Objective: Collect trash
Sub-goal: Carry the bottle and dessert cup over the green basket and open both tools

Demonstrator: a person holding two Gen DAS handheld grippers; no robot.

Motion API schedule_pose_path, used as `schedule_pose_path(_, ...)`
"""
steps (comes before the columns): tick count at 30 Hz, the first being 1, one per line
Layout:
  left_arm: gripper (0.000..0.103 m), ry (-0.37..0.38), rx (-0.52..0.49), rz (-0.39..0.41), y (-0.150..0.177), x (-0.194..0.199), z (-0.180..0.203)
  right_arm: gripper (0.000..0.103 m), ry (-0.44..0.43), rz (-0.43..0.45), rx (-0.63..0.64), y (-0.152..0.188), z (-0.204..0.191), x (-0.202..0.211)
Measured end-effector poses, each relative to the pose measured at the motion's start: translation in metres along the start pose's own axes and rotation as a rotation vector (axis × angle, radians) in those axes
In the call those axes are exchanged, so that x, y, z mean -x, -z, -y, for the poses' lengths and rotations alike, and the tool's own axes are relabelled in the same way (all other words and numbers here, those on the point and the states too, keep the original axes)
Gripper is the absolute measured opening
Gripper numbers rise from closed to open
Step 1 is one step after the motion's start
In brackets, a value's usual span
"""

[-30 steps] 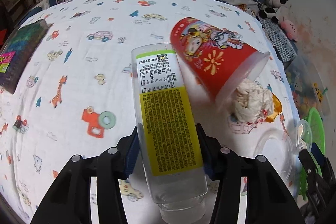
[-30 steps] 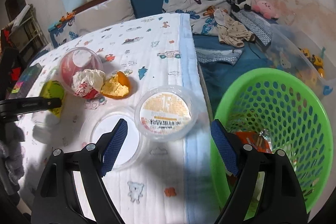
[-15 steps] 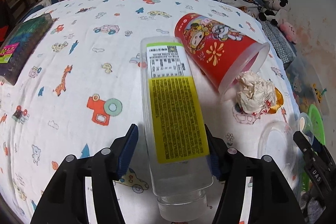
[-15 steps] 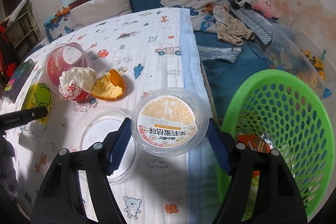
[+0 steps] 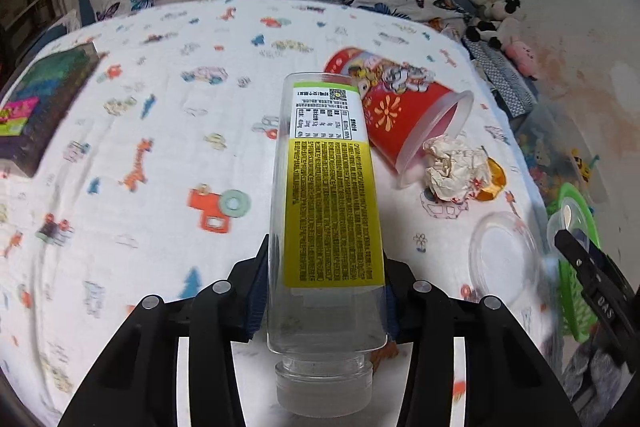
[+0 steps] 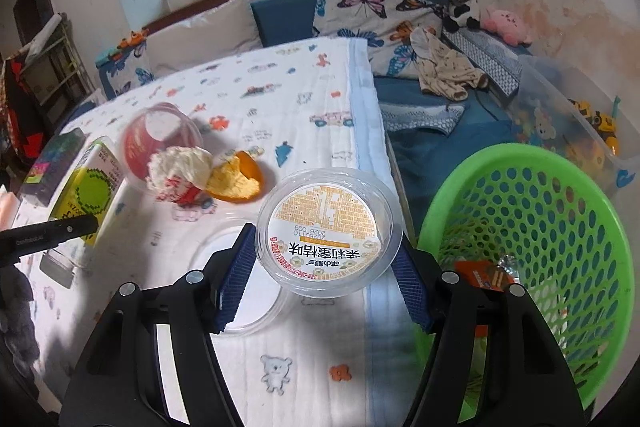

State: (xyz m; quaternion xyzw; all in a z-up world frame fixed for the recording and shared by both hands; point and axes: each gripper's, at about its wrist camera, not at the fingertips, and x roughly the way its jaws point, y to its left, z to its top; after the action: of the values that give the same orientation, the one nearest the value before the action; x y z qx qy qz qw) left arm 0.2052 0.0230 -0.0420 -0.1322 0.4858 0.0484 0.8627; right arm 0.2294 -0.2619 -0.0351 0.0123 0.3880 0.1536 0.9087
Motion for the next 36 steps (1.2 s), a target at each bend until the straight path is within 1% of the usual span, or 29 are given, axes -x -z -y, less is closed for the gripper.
schedule_pose_path(3, 0.044, 0.033, 0.008, -0.014, 0.0, 0.015, -0.014, 0.066, -0.012, 0.023, -0.01, 0.001, 0.001, 0.014)
schedule_pose_path(6, 0.044, 0.05, -0.03, -0.006, 0.0, 0.035, -0.019, 0.066, -0.006, 0.041, -0.02, 0.003, 0.004, 0.025)
schedule_pose_path(8, 0.044, 0.057, -0.069, 0.007, 0.0, 0.049, -0.017, 0.066, 0.008, 0.049, -0.029, 0.004, 0.01, 0.032)
schedule_pose_path(13, 0.044, 0.115, -0.155, 0.022, -0.002, 0.071, 0.005, 0.066, 0.057, 0.054, -0.088, 0.01, 0.038, 0.045)
schedule_pose_path(16, 0.044, 0.163, -0.214, 0.02, -0.002, 0.076, 0.03, 0.066, 0.107, 0.047, -0.125, 0.017, 0.062, 0.052)
schedule_pose_path(18, 0.044, 0.188, -0.245, 0.015, -0.002, 0.076, 0.047, 0.066, 0.142, 0.038, -0.145, 0.022, 0.078, 0.056)
schedule_pose_path(21, 0.044, 0.247, -0.293, -0.007, -0.002, 0.073, 0.08, 0.066, 0.186, 0.02, -0.182, 0.032, 0.102, 0.059)
schedule_pose_path(23, 0.044, 0.27, -0.329, -0.011, -0.001, 0.072, 0.098, 0.066, 0.215, 0.006, -0.21, 0.038, 0.119, 0.061)
schedule_pose_path(28, 0.044, 0.331, -0.415, -0.058, -0.001, 0.061, 0.151, 0.067, 0.244, -0.015, -0.268, 0.054, 0.144, 0.06)
schedule_pose_path(31, 0.044, 0.353, -0.471, -0.08, 0.002, 0.055, 0.182, 0.067, 0.256, -0.021, -0.292, 0.06, 0.155, 0.06)
schedule_pose_path(33, 0.044, 0.369, -0.511, -0.101, 0.005, 0.049, 0.203, 0.07, 0.253, -0.019, -0.312, 0.063, 0.162, 0.062)
schedule_pose_path(36, 0.044, 0.384, -0.567, -0.124, 0.011, 0.043, 0.229, 0.072, 0.255, -0.008, -0.326, 0.066, 0.168, 0.066)
